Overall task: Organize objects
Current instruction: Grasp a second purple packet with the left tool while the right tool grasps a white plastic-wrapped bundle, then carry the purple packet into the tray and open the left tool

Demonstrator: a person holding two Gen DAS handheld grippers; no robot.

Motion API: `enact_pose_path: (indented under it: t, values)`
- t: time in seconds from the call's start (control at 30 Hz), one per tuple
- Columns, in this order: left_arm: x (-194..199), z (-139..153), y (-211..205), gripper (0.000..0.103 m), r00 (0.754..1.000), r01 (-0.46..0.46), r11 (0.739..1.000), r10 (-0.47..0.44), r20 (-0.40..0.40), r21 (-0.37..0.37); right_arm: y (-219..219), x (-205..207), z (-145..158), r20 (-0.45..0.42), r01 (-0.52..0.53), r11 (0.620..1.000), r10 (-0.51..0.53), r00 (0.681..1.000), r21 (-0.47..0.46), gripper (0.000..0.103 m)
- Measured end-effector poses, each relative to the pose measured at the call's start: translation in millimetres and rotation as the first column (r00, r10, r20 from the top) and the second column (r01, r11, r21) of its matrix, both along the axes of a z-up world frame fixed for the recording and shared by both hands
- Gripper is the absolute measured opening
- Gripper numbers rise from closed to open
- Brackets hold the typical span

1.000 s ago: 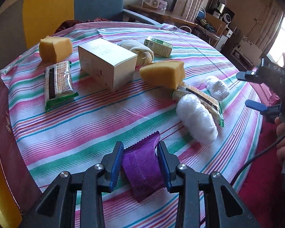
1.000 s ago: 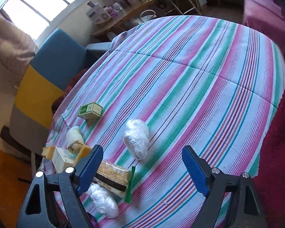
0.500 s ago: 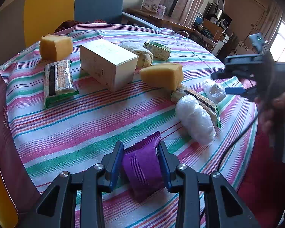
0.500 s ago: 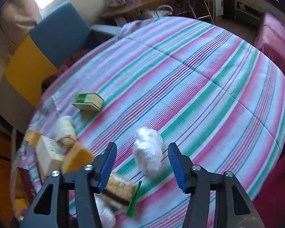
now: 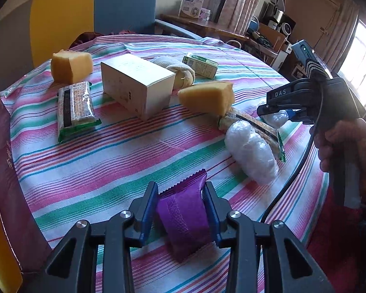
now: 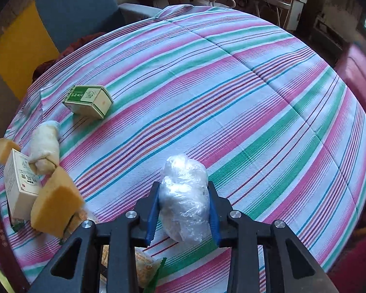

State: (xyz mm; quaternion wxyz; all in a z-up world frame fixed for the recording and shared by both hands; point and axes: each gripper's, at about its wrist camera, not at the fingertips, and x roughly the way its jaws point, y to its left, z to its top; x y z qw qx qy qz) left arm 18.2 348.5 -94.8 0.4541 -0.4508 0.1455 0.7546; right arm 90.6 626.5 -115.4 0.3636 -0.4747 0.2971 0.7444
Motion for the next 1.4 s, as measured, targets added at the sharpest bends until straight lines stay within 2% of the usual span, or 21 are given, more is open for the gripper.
enact_pose_path:
  t: [0.2, 0.37, 0.47, 0.53, 0.6, 0.7, 0.87, 0.93, 1.03, 1.27, 1.4]
  values:
    - [9.2, 10.2, -9.7, 0.034, 1.000, 0.011, 1.000, -0.011, -0.005, 0.013, -4.6, -0.6, -3.1, 0.021, -0.018, 1.000, 0.017, 1.000, 0.023, 0.036]
    - [19.6, 38.7, -38.1, 0.034, 1.000, 0.008, 0.996, -0.006, -0.022, 0.090, -10.1, -12.2, 2.6, 0.057, -0.054, 0.996, 0.050, 0.997, 0.066, 0.036]
    - [15.0, 61.0, -66.8, 0.035, 0.998, -0.034, 0.990, 0.040, -0.039, 0.136, -12.1, -13.7, 3.4, 0.070, -0.072, 0.994, 0.066, 0.995, 0.087, 0.036]
    - [1.4, 71.8, -92.3, 0.035, 0.993, -0.105, 0.983, 0.112, -0.038, 0.148, -14.2, -14.8, 3.8, 0.082, -0.085, 0.991, 0.077, 0.994, 0.102, 0.036]
    - [-17.4, 80.1, -122.2, 0.035, 0.978, -0.198, 0.969, 0.205, -0.035, 0.149, -16.1, -15.5, 4.3, 0.090, -0.095, 0.989, 0.085, 0.992, 0.112, 0.035]
    - [-45.9, 86.1, -172.9, 0.035, 0.939, -0.332, 0.932, 0.341, -0.044, 0.145, -18.1, -17.7, 5.4, 0.097, -0.103, 0.988, 0.092, 0.991, 0.119, 0.035]
    - [-96.4, 70.0, -248.1, 0.035, 0.845, -0.528, 0.848, 0.531, -0.063, 0.049, -14.9, -21.7, 2.1, 0.105, -0.114, 0.986, 0.101, 0.989, 0.126, 0.035]
    - [-112.5, 58.8, -266.9, 0.035, 0.824, -0.565, 0.825, 0.565, -0.055, 0.000, -12.3, -22.4, 1.2, 0.104, -0.116, 0.985, 0.104, 0.989, 0.124, 0.035]
    - [-132.5, 41.7, -283.6, 0.035, 0.800, -0.600, 0.797, 0.596, -0.074, -0.067, -11.6, -23.0, 0.4, 0.110, -0.122, 0.984, 0.108, 0.988, 0.129, 0.035]
    - [-149.0, 9.0, -294.9, 0.037, 0.763, -0.646, 0.746, 0.636, -0.117, -0.160, -10.8, -22.6, -0.3, 0.116, -0.131, 0.982, 0.115, 0.987, 0.139, 0.035]
    - [-143.9, 10.8, -297.4, 0.038, 0.758, -0.652, 0.741, 0.630, -0.173, -0.159, -10.3, -22.3, -0.6, 0.118, -0.131, 0.981, 0.115, 0.986, 0.141, 0.035]
